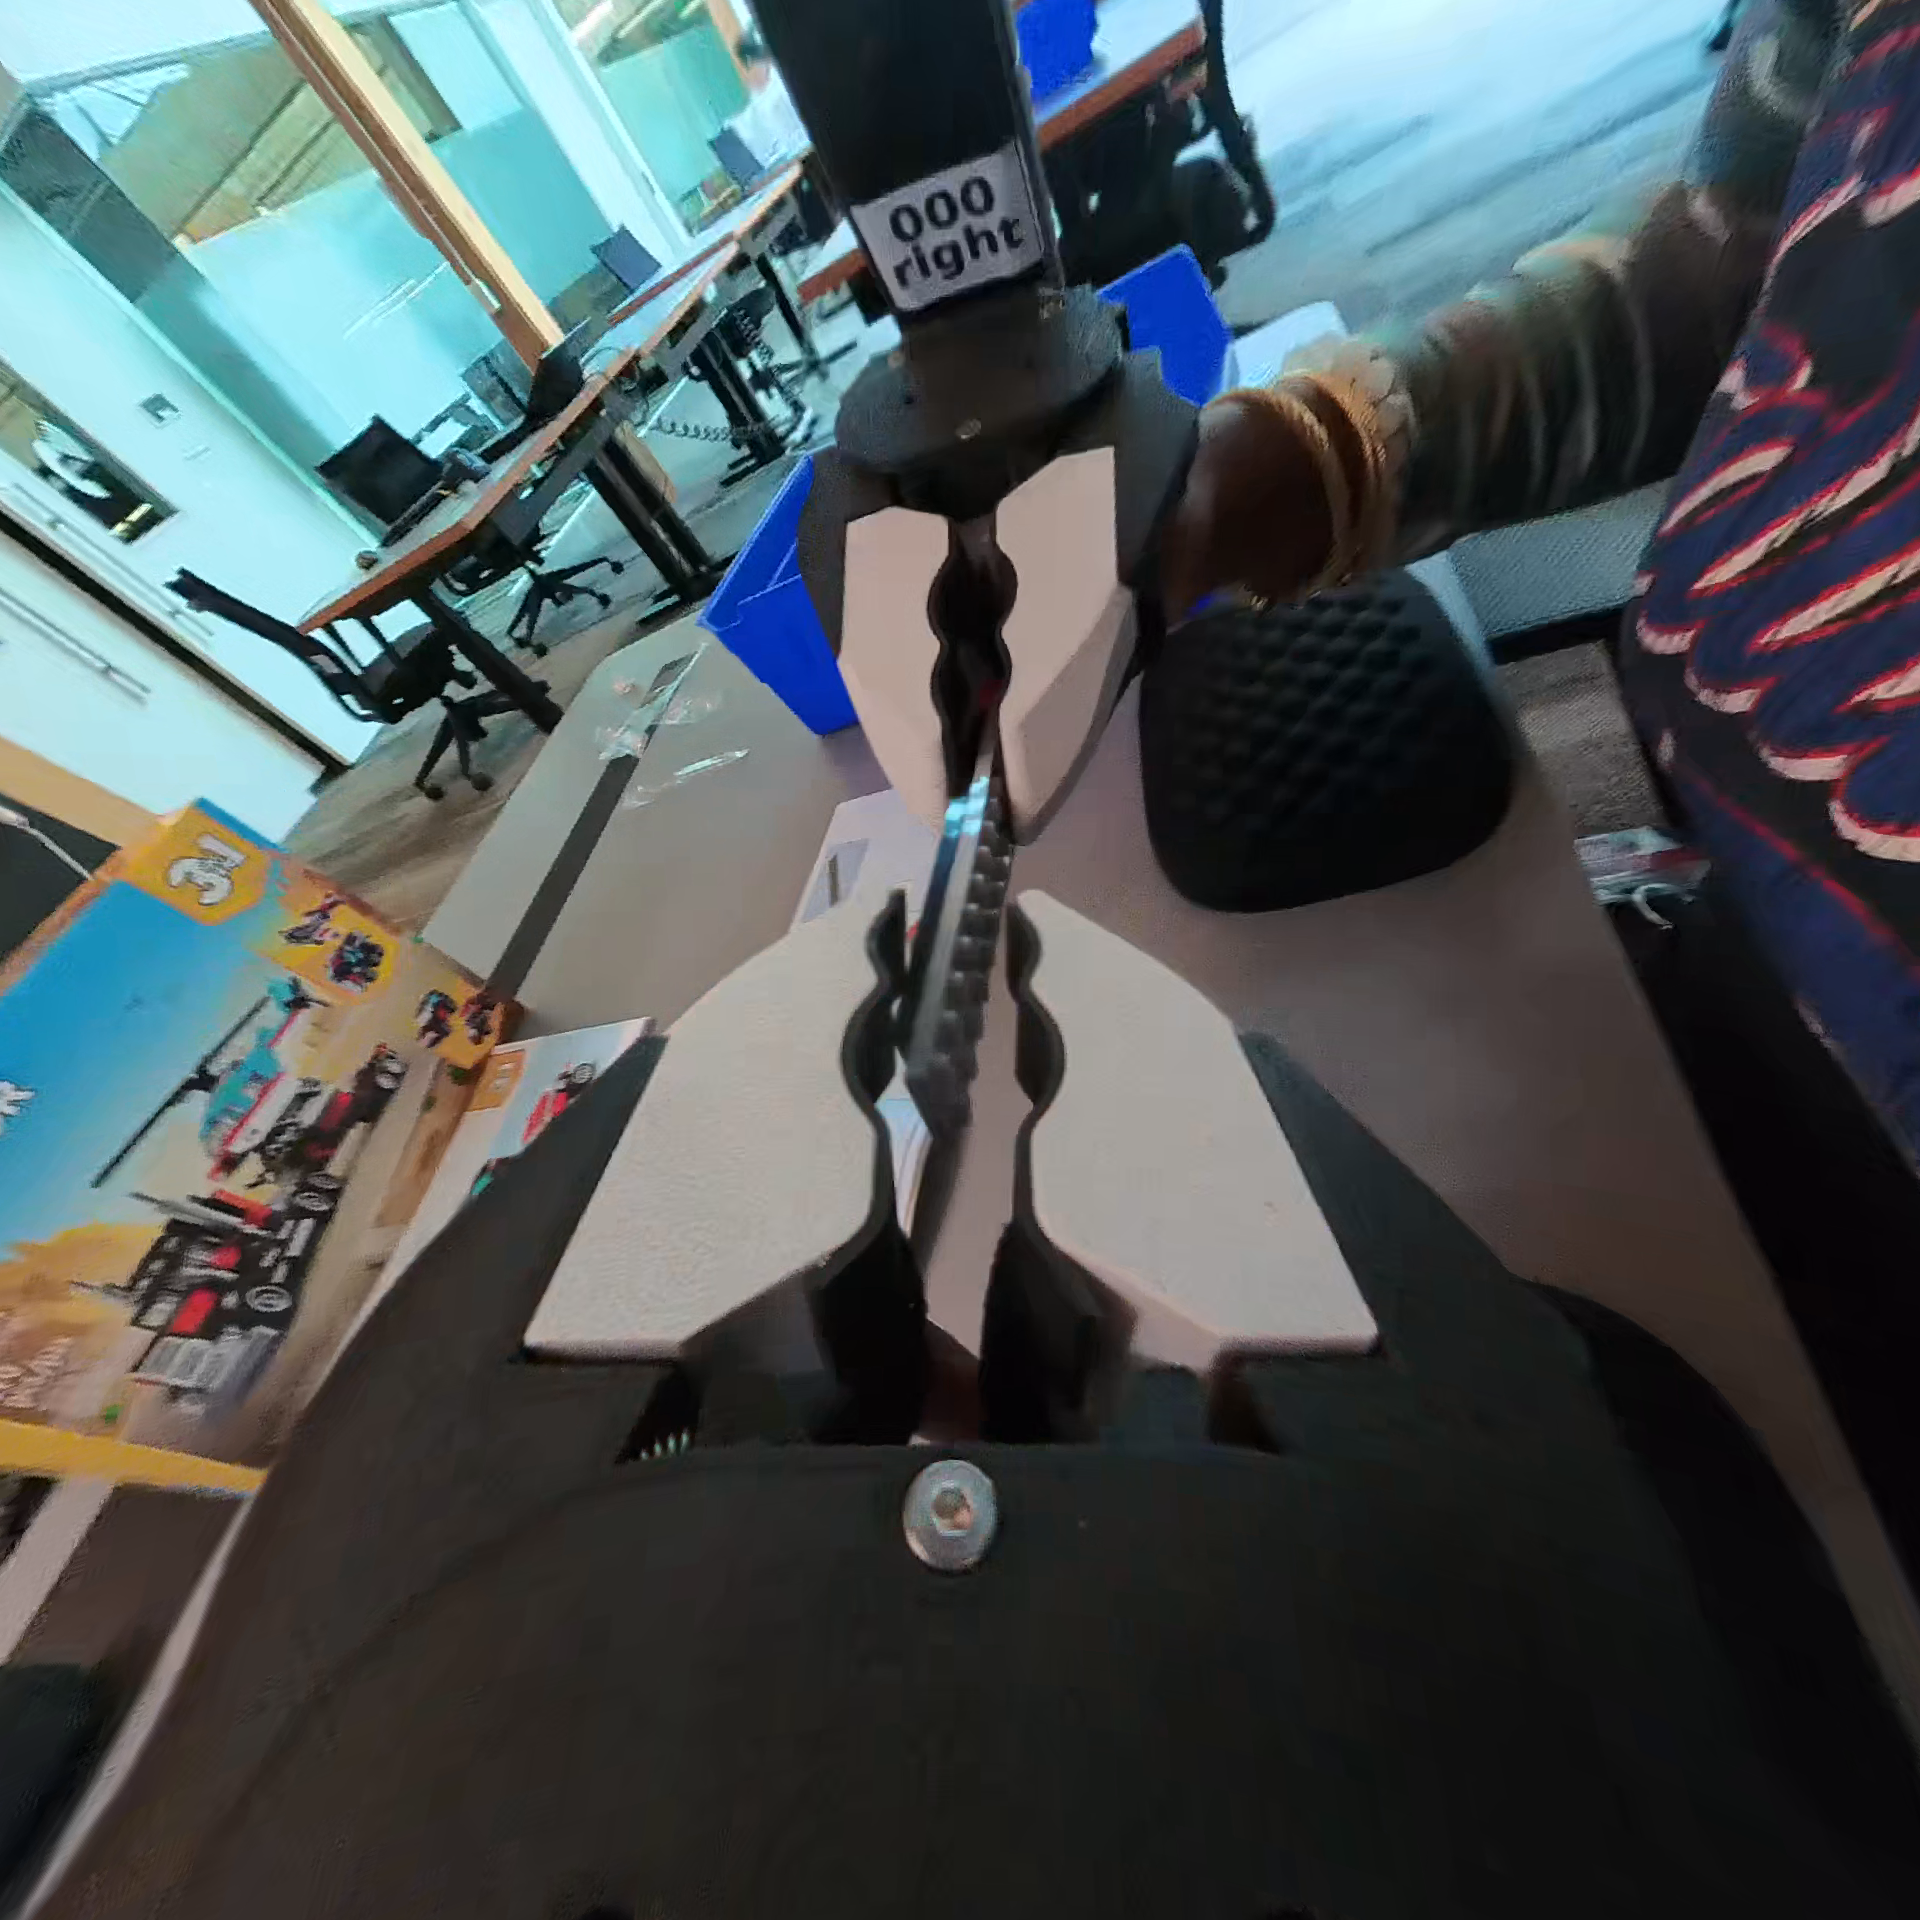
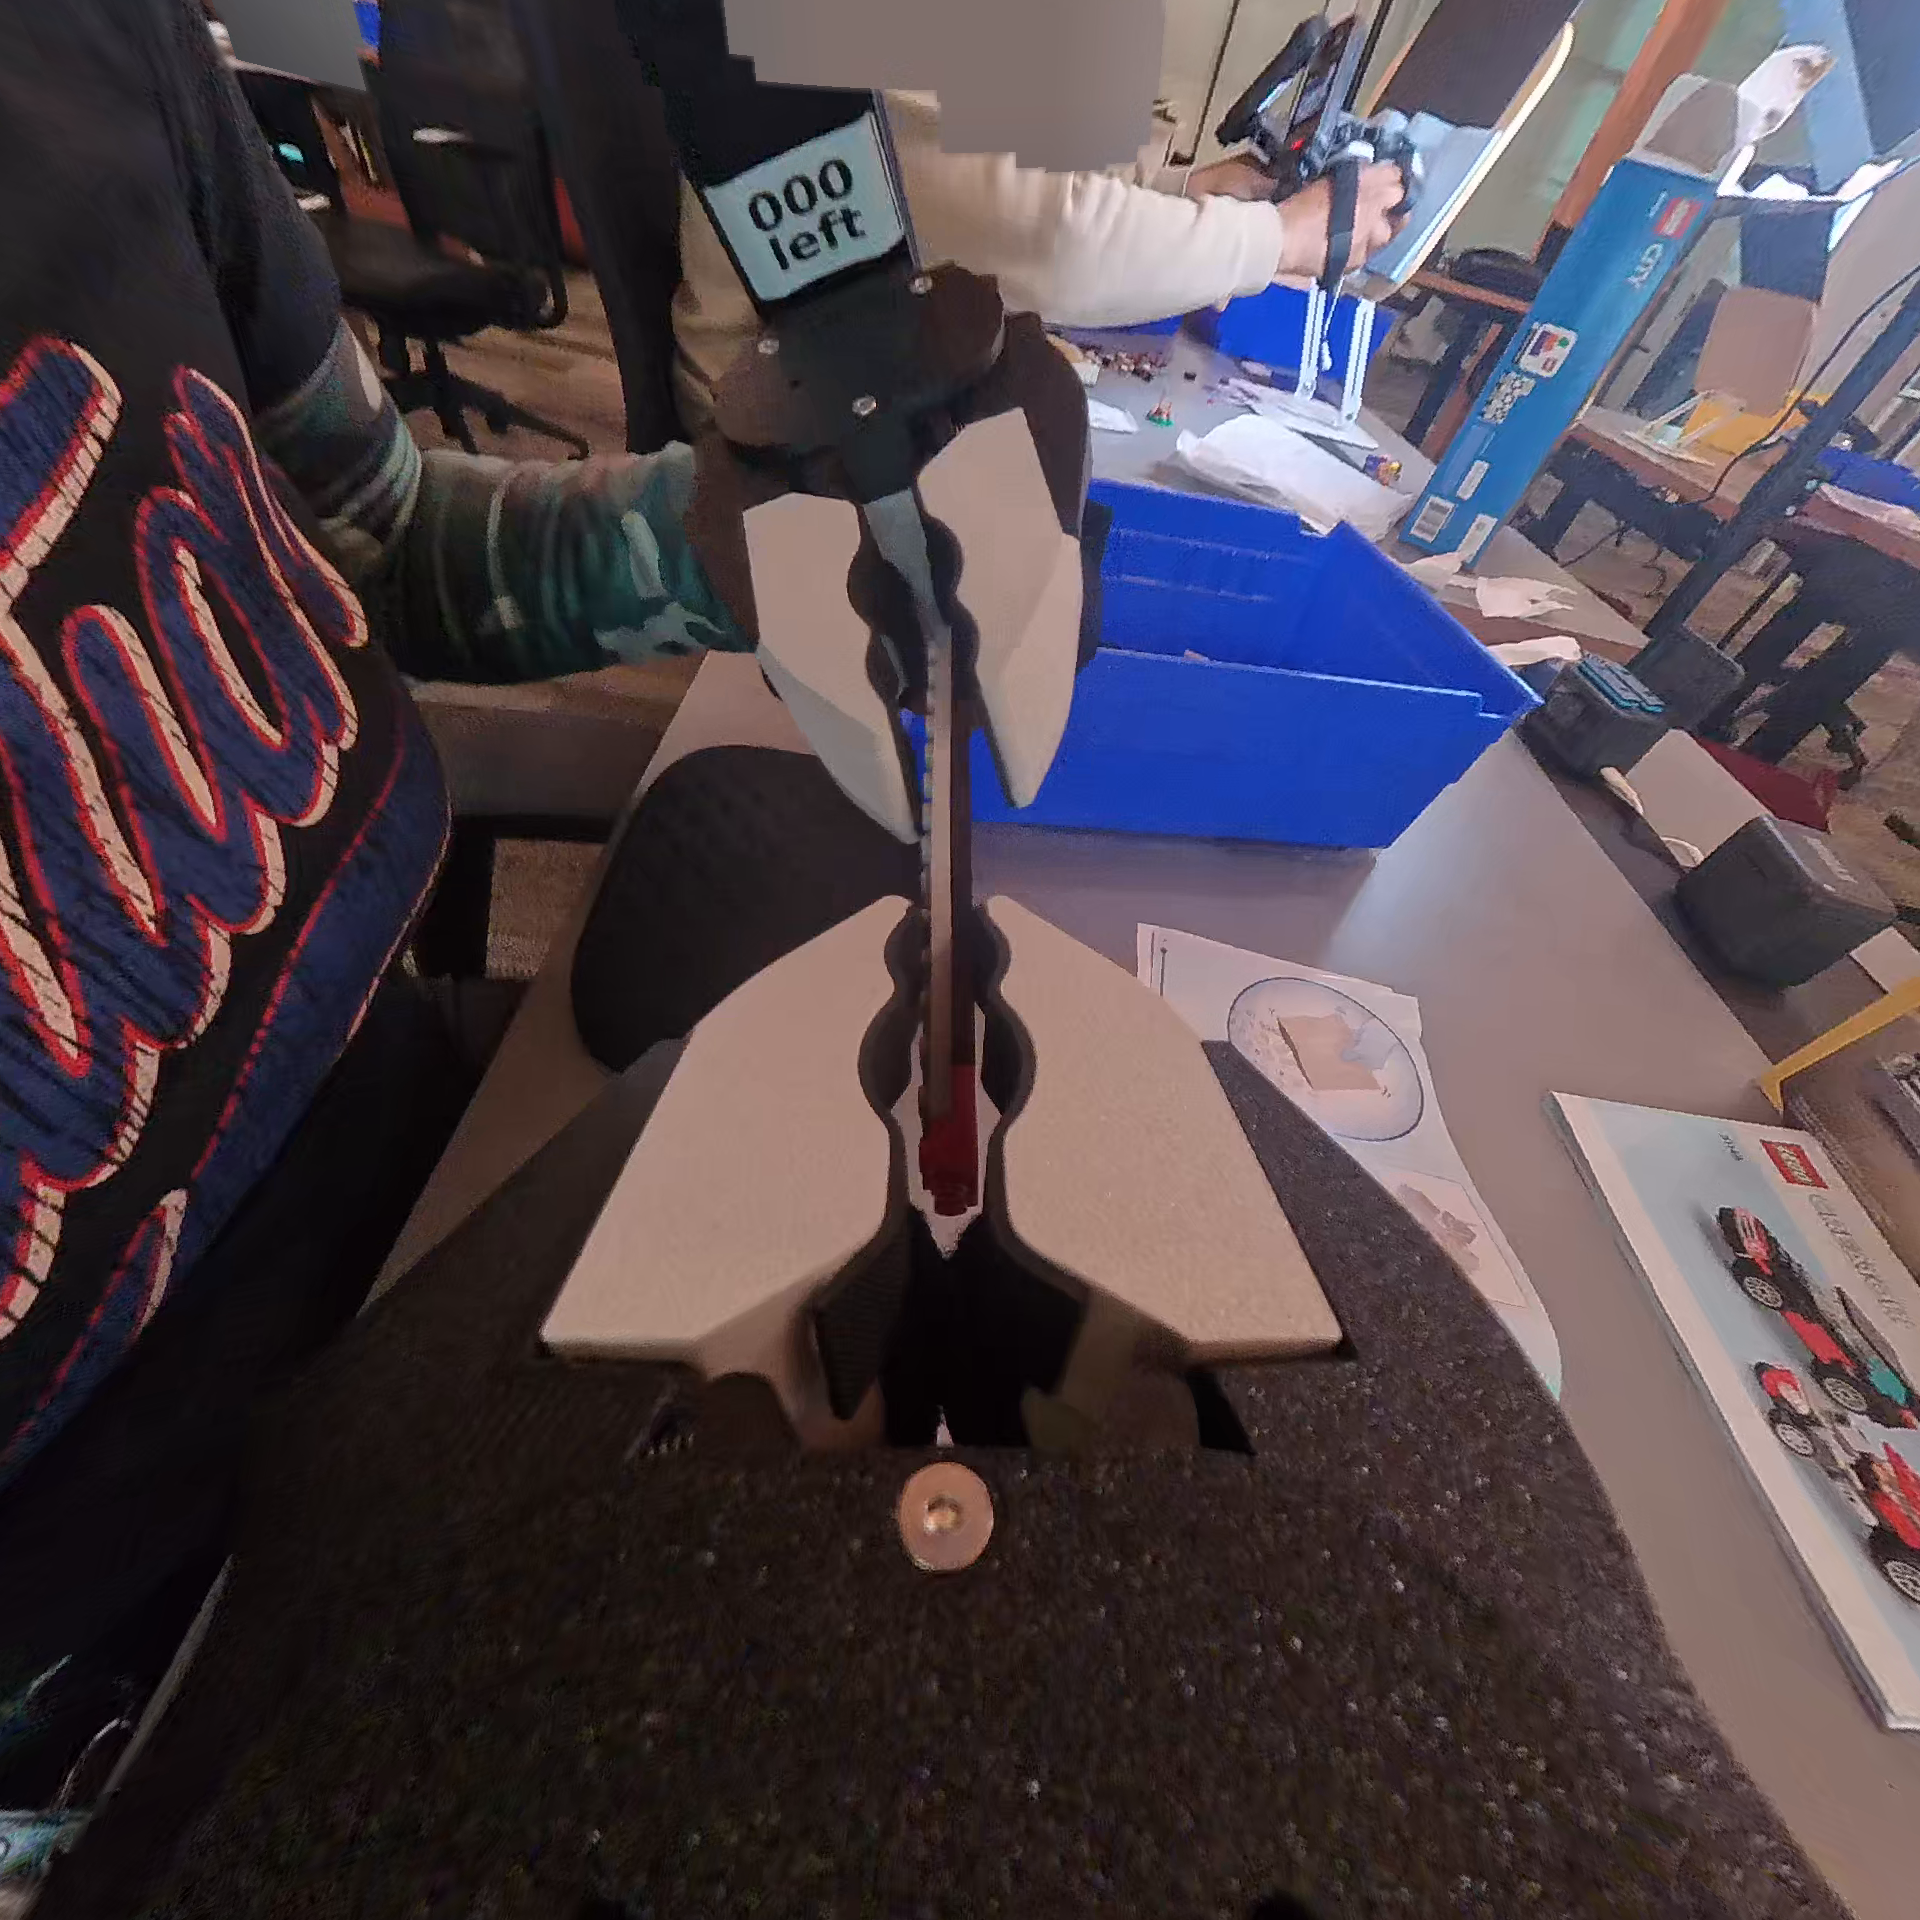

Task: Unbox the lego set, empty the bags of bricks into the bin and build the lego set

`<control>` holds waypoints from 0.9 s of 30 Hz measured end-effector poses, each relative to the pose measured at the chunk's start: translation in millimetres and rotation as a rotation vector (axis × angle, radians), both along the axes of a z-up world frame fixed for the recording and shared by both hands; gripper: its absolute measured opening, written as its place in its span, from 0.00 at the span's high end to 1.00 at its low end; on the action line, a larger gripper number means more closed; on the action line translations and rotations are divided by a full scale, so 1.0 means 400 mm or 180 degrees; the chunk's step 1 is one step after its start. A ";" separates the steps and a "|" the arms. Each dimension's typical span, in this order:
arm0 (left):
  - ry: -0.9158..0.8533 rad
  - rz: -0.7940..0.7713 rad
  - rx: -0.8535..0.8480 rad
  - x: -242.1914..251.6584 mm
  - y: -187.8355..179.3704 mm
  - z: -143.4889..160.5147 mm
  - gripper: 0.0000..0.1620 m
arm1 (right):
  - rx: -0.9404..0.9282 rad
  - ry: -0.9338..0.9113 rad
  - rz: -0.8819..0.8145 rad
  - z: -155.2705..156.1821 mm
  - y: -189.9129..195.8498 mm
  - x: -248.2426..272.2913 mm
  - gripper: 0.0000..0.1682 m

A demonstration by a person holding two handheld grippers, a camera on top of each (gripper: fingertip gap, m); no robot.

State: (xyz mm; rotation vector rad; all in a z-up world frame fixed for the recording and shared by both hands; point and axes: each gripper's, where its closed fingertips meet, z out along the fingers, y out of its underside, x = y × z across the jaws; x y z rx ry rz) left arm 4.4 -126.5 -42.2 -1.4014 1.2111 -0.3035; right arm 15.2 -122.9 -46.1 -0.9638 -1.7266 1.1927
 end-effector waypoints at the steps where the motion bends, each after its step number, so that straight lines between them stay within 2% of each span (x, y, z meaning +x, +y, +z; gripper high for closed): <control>1: 0.0018 -0.0008 -0.0004 0.003 0.001 -0.001 0.90 | 0.0011 -0.0005 0.0012 0.000 0.001 0.003 0.95; 6: -0.0169 -0.0225 -0.0296 0.022 -0.017 -0.013 0.87 | 0.0114 -0.0033 0.0090 -0.009 -0.006 0.012 0.95; 8: -0.0137 -0.0224 -0.0341 0.026 -0.016 -0.023 0.94 | 0.0133 -0.0044 0.0146 -0.012 -0.011 0.015 0.95; 13: -0.0242 -0.0241 -0.0613 0.027 -0.021 -0.035 0.95 | 0.0255 -0.0104 0.0135 -0.025 -0.015 0.013 0.94; 15: -0.0216 -0.0231 -0.0717 0.030 -0.025 -0.040 0.95 | 0.0427 -0.0077 0.0046 -0.026 -0.014 0.007 0.89; 18: -0.0128 -0.0183 -0.0786 0.036 -0.025 -0.046 0.95 | 0.0673 -0.0147 0.0068 -0.035 -0.029 -0.001 0.94; 24: -0.0047 -0.0111 -0.0946 0.042 -0.024 -0.050 0.95 | 0.0931 -0.0349 -0.0035 -0.043 -0.027 0.003 0.95; 27: -0.0231 -0.0147 -0.1166 0.048 -0.026 -0.046 0.95 | 0.0966 -0.0399 -0.0055 -0.043 -0.029 0.007 0.95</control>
